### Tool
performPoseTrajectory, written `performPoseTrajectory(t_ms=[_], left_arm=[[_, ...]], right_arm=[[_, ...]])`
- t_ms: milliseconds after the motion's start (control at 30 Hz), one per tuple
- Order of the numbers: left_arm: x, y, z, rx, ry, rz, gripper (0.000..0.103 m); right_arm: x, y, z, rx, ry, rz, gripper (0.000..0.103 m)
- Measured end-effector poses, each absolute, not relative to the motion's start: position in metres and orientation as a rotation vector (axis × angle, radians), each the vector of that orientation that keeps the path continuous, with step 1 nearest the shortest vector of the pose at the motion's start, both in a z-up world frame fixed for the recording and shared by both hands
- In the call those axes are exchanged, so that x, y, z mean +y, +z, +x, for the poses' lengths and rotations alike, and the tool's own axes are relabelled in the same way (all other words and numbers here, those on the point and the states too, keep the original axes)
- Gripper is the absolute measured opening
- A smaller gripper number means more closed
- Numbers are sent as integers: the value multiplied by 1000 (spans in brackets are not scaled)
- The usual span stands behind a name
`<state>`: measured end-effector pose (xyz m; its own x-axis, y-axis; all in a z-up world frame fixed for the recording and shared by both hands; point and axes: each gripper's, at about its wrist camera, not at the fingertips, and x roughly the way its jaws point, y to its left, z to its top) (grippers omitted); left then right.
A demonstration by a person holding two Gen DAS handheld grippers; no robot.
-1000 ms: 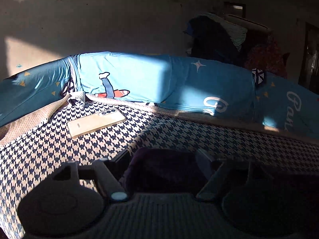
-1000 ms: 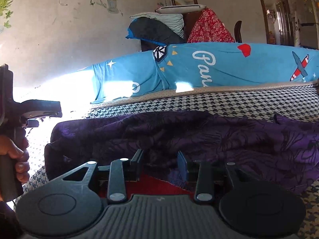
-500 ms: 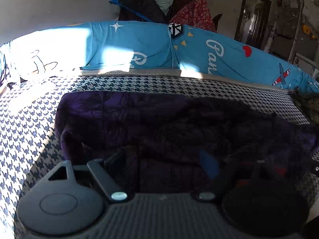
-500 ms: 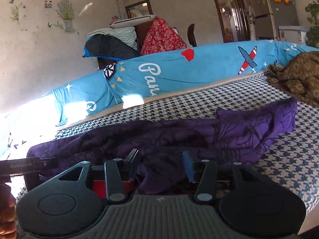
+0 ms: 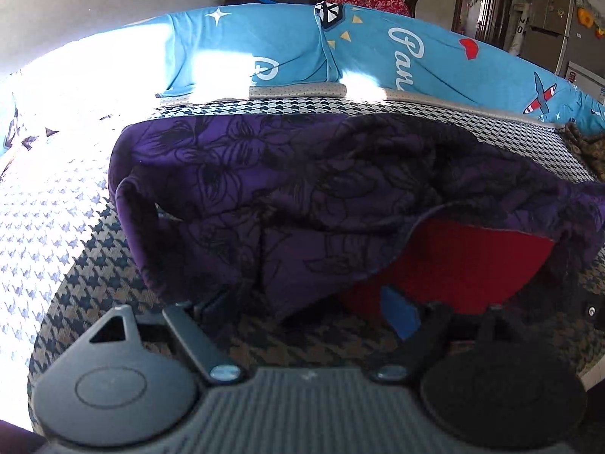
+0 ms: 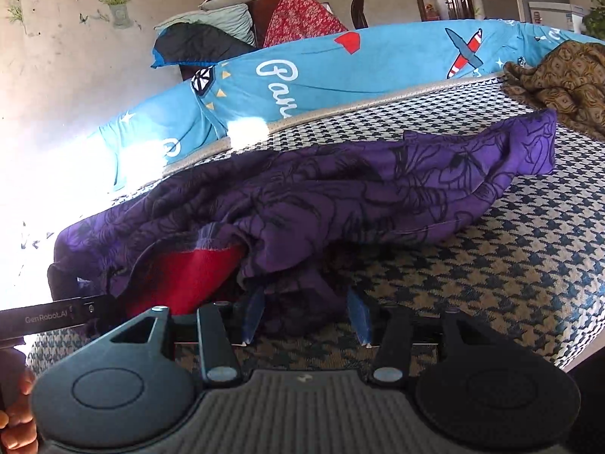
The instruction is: Fold clothes
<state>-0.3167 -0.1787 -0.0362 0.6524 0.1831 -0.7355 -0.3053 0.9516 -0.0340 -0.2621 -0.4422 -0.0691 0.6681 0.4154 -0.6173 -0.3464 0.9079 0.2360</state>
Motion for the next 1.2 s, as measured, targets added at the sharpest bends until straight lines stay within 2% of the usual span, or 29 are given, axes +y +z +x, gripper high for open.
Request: performPoseTrajectory(t_ms=[200, 233, 300, 400, 567, 967, 1133, 1200], left_arm=[[-174, -46, -307, 824, 371, -142, 85], [-170, -46, -306, 815, 400, -146, 85], [-161, -45, -304, 794, 453, -170, 85], [-147, -46, -302, 780, 517, -210, 86], [-137, -47, -294, 759, 578, -217, 86], [-118, -48, -264, 727, 666, -237, 93], [-113, -51, -253, 724, 680, -240, 96], [-110, -53, -253, 726, 681, -257, 96]], right_arm=[[-432, -73, -255, 686, 439, 91, 48], [-431, -71, -250, 681, 439, 106, 45], [-430, -68, -241, 671, 439, 135, 19], [-428, -63, -226, 656, 439, 180, 14], [-429, -60, -200, 649, 407, 247, 12], [-423, -64, -132, 664, 364, 292, 12], [-424, -68, -106, 697, 359, 310, 14], [-431, -67, -103, 720, 371, 350, 18]])
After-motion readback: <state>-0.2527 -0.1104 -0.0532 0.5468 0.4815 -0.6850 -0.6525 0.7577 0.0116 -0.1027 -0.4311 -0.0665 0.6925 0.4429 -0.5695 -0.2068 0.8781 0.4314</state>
